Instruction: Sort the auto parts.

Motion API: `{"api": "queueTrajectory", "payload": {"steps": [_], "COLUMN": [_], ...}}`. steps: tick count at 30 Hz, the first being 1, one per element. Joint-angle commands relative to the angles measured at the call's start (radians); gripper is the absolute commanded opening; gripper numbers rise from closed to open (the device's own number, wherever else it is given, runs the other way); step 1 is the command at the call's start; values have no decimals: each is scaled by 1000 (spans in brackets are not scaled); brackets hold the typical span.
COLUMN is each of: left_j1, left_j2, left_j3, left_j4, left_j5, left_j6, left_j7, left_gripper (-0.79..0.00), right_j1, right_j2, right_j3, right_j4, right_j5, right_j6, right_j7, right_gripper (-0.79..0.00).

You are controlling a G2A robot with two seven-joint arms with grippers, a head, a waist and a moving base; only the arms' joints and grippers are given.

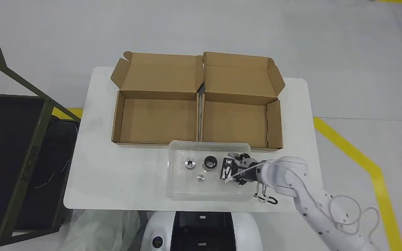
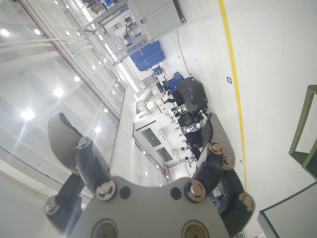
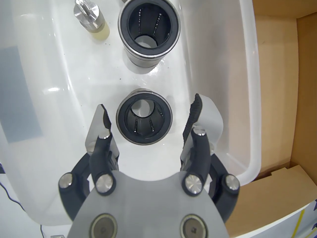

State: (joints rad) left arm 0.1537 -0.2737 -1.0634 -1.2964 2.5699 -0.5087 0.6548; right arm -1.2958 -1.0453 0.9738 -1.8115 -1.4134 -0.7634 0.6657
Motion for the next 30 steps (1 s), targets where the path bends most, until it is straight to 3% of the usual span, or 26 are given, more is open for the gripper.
{"api": "queueTrajectory", "payload": {"steps": [1,5,7,12,14,16,30], "left_j1": [0,0,0,0,0,0,0], "left_j2": [0,0,0,0,0,0,0], "left_j3": [0,0,0,0,0,0,0], "left_j4": [0,0,0,0,0,0,0], "left_j5": [0,0,0,0,0,0,0], "left_j6": [0,0,0,0,0,0,0], "left_j7": [0,0,0,0,0,0,0], "left_gripper": [0,0,0,0,0,0,0], "right_j1": [5,15,20,30,33,33,-19], "right_j2": [-1,-2,-2,-2,-2,-1,26], "right_j3": [-5,-14,-17,-23,-23,-18,63], "right_j4": [2,4,6,9,6,-3,-201], "right_j5": [-1,2,4,21,32,46,98], "right_j6": [-3,-14,-17,-26,-29,-26,-59], "right_j7": [6,20,29,55,60,64,144], "right_gripper": [-188,-271,-391,-560,-696,-767,-785]}}
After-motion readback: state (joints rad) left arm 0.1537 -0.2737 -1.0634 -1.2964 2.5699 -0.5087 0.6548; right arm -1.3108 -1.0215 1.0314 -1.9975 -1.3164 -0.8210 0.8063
